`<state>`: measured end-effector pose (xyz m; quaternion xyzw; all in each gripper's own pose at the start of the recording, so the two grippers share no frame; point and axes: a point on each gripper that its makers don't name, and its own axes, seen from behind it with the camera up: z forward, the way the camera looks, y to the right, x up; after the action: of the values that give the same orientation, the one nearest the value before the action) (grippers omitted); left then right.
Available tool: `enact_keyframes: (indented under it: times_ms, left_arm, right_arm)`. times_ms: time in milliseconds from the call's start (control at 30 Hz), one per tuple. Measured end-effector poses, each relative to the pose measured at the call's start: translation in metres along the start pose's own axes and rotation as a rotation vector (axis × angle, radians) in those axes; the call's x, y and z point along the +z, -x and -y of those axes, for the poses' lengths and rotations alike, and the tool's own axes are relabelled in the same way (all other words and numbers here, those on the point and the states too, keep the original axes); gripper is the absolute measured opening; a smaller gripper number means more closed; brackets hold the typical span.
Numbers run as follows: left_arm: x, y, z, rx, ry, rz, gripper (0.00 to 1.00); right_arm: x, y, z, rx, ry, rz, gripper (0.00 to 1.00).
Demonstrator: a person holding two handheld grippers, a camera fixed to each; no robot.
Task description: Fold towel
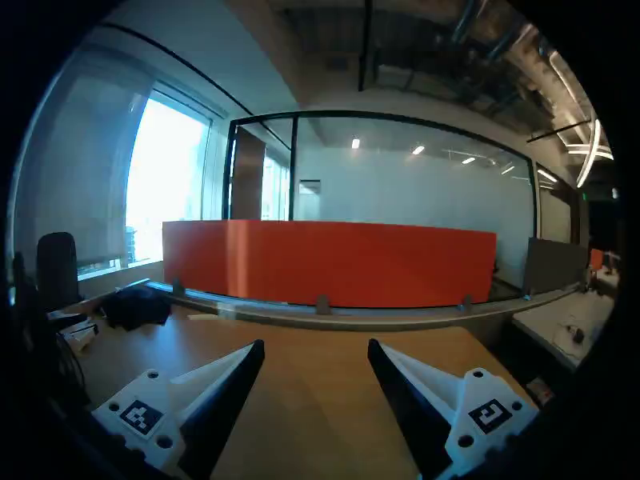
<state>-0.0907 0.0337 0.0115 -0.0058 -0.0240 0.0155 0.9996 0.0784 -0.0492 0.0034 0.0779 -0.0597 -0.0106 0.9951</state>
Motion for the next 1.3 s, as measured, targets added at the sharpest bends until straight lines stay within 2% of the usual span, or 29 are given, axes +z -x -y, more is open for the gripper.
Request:
enact_keyframes:
  times_ms: [333,600,900,1300]
  left_arm:
    - [0.004,0.026,0.021,-0.024,-0.007,-0.028,0.94]
    - [0.004,0.04,0.032,-0.041,-0.019,-0.04,0.95]
    - [0.003,0.046,0.035,-0.066,-0.023,-0.048,0.95]
    - [0.003,0.046,0.033,-0.025,-0.02,-0.058,0.95]
  right_arm:
    - [0.007,0.016,0.015,-0.027,-0.005,-0.001,1.0]
    - [0.01,0.023,0.021,-0.028,-0.007,-0.007,1.0]
    - [0.009,0.02,0.022,-0.031,-0.011,-0.017,1.0]
    - [0.01,0.025,0.018,-0.04,-0.011,-0.013,1.0]
